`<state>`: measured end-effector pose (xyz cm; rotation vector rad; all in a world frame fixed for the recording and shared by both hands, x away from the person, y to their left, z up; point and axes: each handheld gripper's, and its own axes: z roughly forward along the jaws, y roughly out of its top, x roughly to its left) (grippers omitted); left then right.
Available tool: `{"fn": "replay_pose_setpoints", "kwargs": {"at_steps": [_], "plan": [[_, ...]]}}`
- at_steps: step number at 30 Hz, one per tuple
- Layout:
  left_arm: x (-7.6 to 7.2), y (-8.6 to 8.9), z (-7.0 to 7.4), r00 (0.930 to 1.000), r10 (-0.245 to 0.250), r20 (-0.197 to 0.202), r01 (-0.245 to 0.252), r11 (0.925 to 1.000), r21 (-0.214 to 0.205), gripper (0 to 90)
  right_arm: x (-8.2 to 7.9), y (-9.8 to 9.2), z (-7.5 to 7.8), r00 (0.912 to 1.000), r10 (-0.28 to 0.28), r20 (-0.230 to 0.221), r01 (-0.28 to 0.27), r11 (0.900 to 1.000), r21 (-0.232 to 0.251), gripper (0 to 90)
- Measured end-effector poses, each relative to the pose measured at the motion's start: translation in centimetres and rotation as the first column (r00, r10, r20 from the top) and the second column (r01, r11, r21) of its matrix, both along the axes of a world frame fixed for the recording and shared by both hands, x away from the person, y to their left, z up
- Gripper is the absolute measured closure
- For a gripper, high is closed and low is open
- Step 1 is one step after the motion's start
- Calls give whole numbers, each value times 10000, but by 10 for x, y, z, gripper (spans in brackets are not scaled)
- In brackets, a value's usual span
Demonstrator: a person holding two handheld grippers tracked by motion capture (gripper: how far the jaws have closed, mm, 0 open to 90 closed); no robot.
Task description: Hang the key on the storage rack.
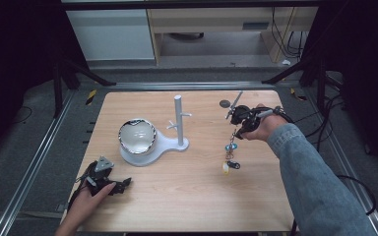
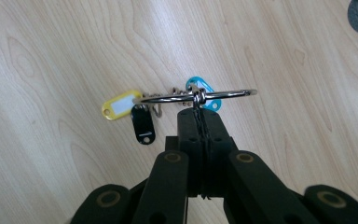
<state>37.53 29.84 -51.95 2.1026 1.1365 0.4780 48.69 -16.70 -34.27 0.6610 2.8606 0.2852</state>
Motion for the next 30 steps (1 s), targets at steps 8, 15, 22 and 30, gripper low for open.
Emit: {"fn": "replay_pose_setpoints", "kwargs": {"at_steps": [8, 15, 22, 30], "plan": [[0, 0, 0, 10000, 2, 0, -2, 10000, -1, 0, 3, 3, 15, 9999, -29, 143, 27, 9999, 102, 888], [0, 0, 0, 10000, 3, 0, -3, 10000, -2, 0, 5, 10, 26, 9997, 81, 223, -85, 9998, 167, 888], [0, 0, 0, 10000, 2, -1, -2, 10000, -2, 0, 7, 20, 39, 9993, 178, 324, -187, 9995, 256, 888], [0, 0, 0, 10000, 1, 0, -1, 10000, 1, 0, 10, 29, 52, 9982, 258, 535, -275, 9991, 313, 888]]}}
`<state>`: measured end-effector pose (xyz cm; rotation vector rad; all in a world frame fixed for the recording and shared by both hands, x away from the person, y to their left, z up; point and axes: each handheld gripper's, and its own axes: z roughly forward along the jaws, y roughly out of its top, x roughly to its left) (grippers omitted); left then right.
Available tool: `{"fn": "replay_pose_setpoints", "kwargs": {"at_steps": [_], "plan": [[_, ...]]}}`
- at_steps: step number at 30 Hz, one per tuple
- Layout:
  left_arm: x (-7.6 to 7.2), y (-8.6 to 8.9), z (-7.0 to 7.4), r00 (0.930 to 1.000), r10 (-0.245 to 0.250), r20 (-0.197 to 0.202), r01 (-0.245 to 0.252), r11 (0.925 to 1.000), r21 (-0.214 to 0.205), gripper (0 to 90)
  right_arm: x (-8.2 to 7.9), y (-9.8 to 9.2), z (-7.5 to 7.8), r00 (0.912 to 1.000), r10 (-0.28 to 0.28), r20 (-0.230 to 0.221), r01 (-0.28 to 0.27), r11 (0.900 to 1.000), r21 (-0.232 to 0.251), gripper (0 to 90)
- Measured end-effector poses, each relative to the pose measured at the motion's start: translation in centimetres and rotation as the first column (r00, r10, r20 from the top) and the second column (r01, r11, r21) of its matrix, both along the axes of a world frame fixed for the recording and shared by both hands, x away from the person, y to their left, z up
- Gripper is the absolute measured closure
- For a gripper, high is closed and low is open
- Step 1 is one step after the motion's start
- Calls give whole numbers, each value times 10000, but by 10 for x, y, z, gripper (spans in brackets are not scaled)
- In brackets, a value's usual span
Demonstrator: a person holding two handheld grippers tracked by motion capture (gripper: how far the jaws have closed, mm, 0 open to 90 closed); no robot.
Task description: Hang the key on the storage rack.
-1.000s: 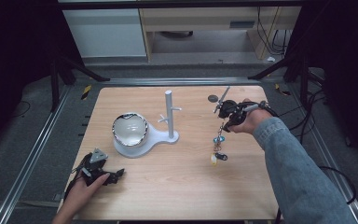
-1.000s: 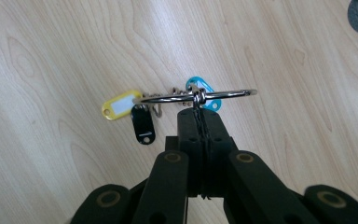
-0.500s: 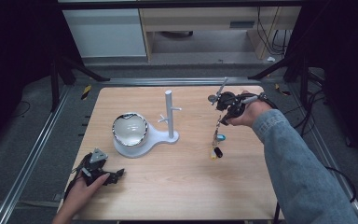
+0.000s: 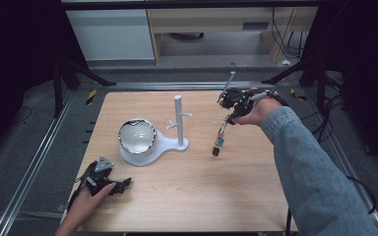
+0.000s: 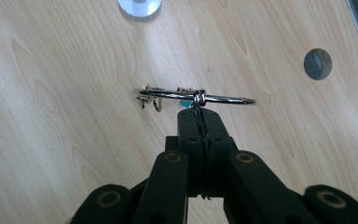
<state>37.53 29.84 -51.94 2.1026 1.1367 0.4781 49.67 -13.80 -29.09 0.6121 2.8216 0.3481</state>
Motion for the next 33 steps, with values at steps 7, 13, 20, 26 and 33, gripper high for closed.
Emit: {"fn": "replay_pose_setpoints", "kwargs": {"at_steps": [7, 13, 20, 26, 33], "plan": [[0, 0, 0, 10000, 0, -2, 0, 10000, -6, 0, 1, 6, 10, 9999, 95, 106, -94, 9999, -51, 888], [0, 0, 0, 10000, -1, 10, 1, 10000, -20, 0, 1, 11, 15, 9996, 224, 155, -222, 9997, -103, 888], [0, 0, 0, 10000, 0, 1, 0, 10000, -8, 0, 3, 17, 21, 9993, 279, 237, -276, 9996, -107, 888], [0, 0, 0, 10000, 1, -1, -1, 10000, -7, 0, 3, 23, 27, 9980, 460, 437, -455, 9989, -125, 889], [0, 0, 0, 10000, 0, 1, 0, 10000, -9, 0, 3, 31, 34, 9974, 508, 506, -501, 9986, -158, 888]]}}
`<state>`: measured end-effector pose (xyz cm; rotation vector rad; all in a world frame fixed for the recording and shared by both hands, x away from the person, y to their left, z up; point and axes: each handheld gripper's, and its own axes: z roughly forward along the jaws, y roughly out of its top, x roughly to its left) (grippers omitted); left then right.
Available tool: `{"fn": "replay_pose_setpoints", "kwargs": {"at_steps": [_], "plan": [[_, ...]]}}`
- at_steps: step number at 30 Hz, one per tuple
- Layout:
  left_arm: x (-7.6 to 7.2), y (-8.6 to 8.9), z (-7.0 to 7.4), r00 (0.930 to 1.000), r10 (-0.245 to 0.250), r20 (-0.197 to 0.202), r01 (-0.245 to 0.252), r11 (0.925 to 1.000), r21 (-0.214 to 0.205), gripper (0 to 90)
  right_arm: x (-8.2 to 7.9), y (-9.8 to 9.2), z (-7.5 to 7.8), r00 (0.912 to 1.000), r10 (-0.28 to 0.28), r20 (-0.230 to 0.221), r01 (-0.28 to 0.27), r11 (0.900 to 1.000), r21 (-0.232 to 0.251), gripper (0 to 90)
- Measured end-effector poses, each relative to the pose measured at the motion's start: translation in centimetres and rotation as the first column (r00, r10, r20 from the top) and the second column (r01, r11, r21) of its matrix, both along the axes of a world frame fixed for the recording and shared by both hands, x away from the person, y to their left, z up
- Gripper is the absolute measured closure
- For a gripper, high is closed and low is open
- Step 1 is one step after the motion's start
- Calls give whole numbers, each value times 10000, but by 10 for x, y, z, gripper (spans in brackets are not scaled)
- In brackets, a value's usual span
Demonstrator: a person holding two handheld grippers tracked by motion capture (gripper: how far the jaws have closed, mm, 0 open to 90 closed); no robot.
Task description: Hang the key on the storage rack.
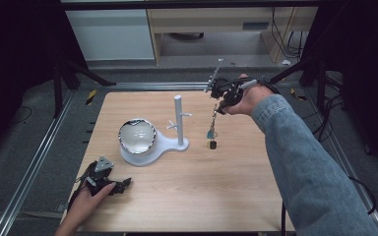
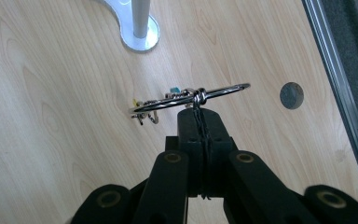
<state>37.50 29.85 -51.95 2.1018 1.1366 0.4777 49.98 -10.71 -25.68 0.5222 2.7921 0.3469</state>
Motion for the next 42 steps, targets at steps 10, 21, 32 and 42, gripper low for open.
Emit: {"fn": "replay_pose_setpoints", "kwargs": {"at_steps": [10, 21, 32, 42], "plan": [[0, 0, 0, 10000, -2, -2, 2, 10000, 3, 0, 2, 10, 9, 9998, 105, 161, -104, 9999, -43, 888], [0, 0, 0, 10000, 0, 13, 0, 10000, -16, 0, 2, 23, 17, 9991, 344, 249, -340, 9993, -173, 888], [0, 0, 0, 10000, -2, -1, 2, 10000, 1, 0, 3, 35, 22, 9984, 481, 310, -474, 9986, -246, 889], [0, 0, 0, 10000, -3, -2, 3, 10000, 6, 0, 4, 46, 19, 9978, 611, 241, -607, 9980, -181, 888]]}}
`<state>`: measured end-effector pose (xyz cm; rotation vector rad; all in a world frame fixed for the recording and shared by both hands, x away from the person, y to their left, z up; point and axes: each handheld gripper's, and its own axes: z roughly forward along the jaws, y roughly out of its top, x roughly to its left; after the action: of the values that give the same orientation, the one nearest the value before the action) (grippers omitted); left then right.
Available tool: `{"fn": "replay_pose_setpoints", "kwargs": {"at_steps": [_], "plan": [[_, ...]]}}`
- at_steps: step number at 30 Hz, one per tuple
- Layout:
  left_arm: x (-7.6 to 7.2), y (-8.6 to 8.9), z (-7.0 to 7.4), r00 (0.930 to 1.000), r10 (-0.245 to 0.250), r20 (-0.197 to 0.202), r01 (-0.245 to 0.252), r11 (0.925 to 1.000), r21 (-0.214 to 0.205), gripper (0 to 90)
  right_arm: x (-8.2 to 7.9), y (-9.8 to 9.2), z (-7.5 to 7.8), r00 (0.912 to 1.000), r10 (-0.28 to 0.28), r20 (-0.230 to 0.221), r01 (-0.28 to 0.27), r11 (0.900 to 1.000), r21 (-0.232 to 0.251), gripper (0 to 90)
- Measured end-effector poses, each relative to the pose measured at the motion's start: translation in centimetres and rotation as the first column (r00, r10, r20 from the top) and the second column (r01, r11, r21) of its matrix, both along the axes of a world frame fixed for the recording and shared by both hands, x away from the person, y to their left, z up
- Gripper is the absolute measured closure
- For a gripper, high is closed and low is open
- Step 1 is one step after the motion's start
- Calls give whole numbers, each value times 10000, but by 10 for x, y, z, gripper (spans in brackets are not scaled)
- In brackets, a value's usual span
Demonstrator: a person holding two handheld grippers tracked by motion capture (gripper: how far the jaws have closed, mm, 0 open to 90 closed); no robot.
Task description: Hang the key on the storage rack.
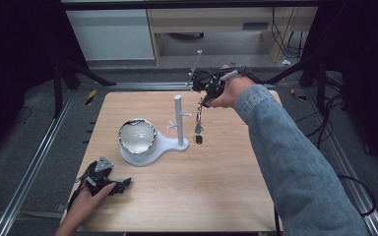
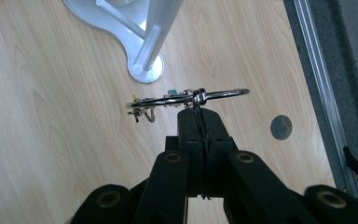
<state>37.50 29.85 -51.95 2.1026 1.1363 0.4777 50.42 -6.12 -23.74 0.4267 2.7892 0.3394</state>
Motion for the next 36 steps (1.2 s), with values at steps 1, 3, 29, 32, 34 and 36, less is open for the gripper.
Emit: {"fn": "replay_pose_setpoints", "kwargs": {"at_steps": [1, 3, 29, 32, 34, 36], "plan": [[0, 0, 0, 10000, -1, 3, 1, 10000, -2, 0, 0, 1, -1, 10000, -1, -19, 1, 10000, -9, 888], [0, 0, 0, 10000, 0, 0, 0, 10000, 1, 0, 0, 3, -2, 10000, 50, -37, -50, 10000, -3, 888], [0, 0, 0, 10000, 0, 1, 0, 10000, -2, 0, 4, 29, -11, 9989, 400, -244, -402, 9991, -93, 888], [0, 0, 0, 10000, 1, -1, -1, 10000, -3, 0, 6, 30, -13, 9989, 369, -299, -372, 9992, -109, 888], [0, 0, 0, 10000, 0, 0, 0, 10000, -1, 0, 6, 30, -14, 9990, 307, -316, -311, 9994, -127, 888], [0, 0, 0, 10000, -2, -1, 2, 10000, -2, 0, 9, 29, -16, 9989, 307, -351, -312, 9994, -130, 888]]}}
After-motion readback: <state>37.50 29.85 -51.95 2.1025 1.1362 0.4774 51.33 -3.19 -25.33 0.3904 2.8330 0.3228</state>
